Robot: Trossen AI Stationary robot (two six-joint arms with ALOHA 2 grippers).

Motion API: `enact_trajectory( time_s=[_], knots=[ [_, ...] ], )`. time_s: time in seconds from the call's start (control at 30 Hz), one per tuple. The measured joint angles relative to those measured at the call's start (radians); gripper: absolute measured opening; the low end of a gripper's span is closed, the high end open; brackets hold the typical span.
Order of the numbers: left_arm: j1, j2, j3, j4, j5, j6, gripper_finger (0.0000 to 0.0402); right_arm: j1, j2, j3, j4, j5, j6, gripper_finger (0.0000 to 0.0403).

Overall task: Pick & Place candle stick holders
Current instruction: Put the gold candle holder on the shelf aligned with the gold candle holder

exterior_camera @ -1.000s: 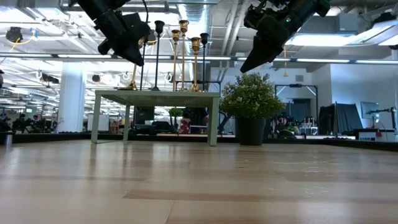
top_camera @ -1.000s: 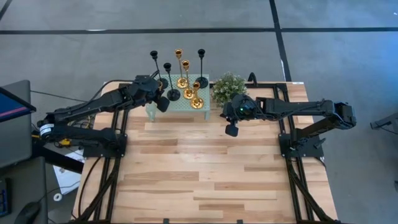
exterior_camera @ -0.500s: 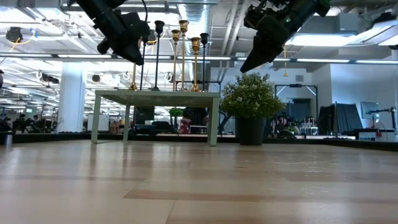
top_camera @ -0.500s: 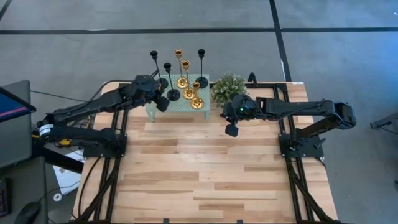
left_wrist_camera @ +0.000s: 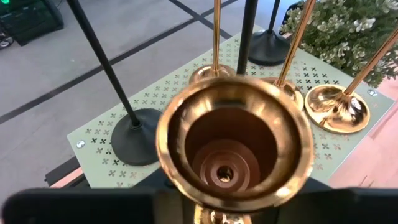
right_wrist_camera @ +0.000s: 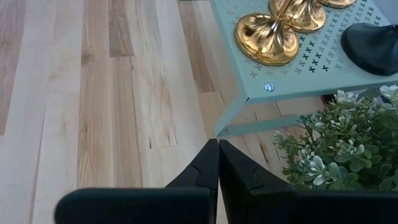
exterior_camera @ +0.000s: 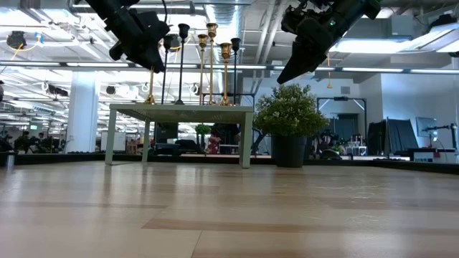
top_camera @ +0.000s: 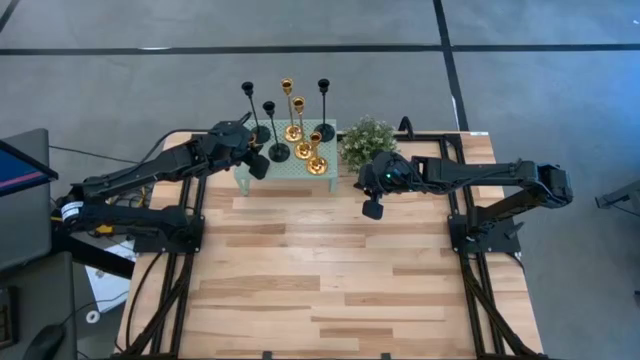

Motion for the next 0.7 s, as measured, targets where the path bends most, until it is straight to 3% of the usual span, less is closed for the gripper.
enact_trajectory(
  time_s=[0.3,0.7],
  knots=[
    [0.000,0.003,0.000,-0.001,0.001,-0.008,0.0185,0.000,0.000,0.000,0.000,0.000,0.000,0.0000],
    [0.000,0.002,0.000,-0.001,0.001,-0.020,0.0269,0.000,0.000,0.000,0.000,0.000,0.000,0.0000]
  ],
)
